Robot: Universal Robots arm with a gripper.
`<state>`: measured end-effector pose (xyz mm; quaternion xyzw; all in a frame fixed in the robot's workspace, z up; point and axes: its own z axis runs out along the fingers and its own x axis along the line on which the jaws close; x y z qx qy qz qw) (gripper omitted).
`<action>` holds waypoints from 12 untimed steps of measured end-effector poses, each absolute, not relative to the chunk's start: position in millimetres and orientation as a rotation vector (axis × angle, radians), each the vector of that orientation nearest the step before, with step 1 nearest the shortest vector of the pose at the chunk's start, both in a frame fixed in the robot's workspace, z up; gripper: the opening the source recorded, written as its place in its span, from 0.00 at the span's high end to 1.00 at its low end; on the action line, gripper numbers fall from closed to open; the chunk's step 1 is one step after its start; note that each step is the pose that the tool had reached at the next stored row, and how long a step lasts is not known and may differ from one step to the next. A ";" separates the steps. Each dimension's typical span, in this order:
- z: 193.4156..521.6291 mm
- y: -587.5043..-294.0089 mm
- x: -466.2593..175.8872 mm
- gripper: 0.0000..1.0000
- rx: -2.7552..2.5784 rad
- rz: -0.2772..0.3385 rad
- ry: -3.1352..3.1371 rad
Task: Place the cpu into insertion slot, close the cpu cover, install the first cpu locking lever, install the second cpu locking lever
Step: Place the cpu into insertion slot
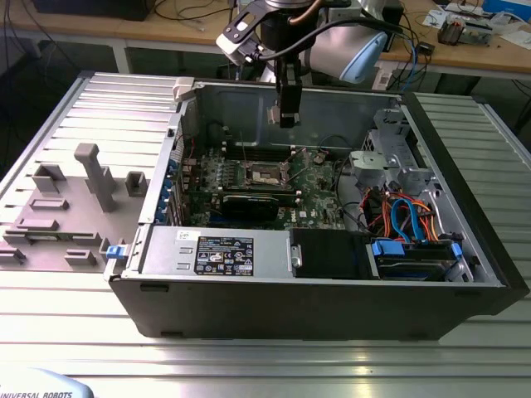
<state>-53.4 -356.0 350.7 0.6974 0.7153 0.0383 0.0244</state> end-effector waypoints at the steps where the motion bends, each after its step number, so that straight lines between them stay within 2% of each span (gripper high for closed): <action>1: 350.7 -356.0 -53.4 0.46 2.158 0.119 2.213; 12: 341.9 -355.7 -57.3 0.46 2.157 0.119 2.213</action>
